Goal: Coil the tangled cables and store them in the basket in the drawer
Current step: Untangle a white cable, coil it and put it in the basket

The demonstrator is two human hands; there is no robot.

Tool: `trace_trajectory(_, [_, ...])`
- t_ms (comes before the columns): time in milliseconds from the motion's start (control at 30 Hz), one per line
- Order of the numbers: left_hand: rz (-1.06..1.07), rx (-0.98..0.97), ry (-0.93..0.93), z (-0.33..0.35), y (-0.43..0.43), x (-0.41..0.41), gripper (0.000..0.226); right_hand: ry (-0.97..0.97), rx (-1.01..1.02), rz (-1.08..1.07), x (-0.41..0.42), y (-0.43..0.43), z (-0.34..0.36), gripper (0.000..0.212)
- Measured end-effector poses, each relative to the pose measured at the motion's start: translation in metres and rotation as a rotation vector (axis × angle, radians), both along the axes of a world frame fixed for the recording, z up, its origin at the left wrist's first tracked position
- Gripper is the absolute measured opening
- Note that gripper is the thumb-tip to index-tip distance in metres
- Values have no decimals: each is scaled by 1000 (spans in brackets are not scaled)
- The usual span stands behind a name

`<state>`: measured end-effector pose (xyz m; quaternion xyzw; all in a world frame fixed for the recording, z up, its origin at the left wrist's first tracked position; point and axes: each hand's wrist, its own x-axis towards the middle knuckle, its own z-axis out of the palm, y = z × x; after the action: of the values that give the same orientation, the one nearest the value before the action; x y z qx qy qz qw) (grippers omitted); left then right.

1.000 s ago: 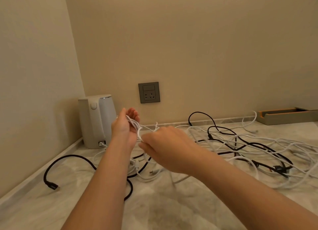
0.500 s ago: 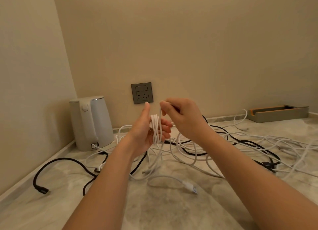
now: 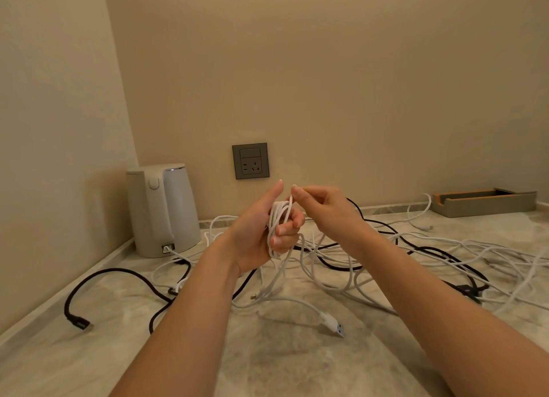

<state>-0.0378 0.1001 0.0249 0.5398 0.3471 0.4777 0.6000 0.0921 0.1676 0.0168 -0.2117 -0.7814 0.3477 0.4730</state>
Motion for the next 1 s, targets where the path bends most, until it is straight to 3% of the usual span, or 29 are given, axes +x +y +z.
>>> trace_trajectory(133, [-17, 48, -11, -2, -1, 1, 48, -9, -131, 106, -2, -4, 0, 37])
trace_trajectory(267, [-15, 91, -97, -2, -1, 4, 39, 27, -281, 175, -10, -8, -3, 53])
trace_trajectory(500, [49, 160, -350, 1, 1, 11, 36, 1, -416, 174, -20, -13, -8, 43])
trace_trajectory(767, [228, 187, -509, 3, 2, 6, 36, -284, -67, 14, -24, -18, -7, 30])
trace_trajectory(833, [331, 212, -512, 3, 3, 5, 31, -366, -51, 35, -26, -21, -10, 17])
trace_trajectory(900, [421, 230, -561, 4, 5, 0, 26, -437, -108, 98, -31, -28, -16, 24])
trace_trajectory(1000, [530, 225, -650, 4, 7, -16, 25, -547, -113, 120, -33, -36, -14, 16])
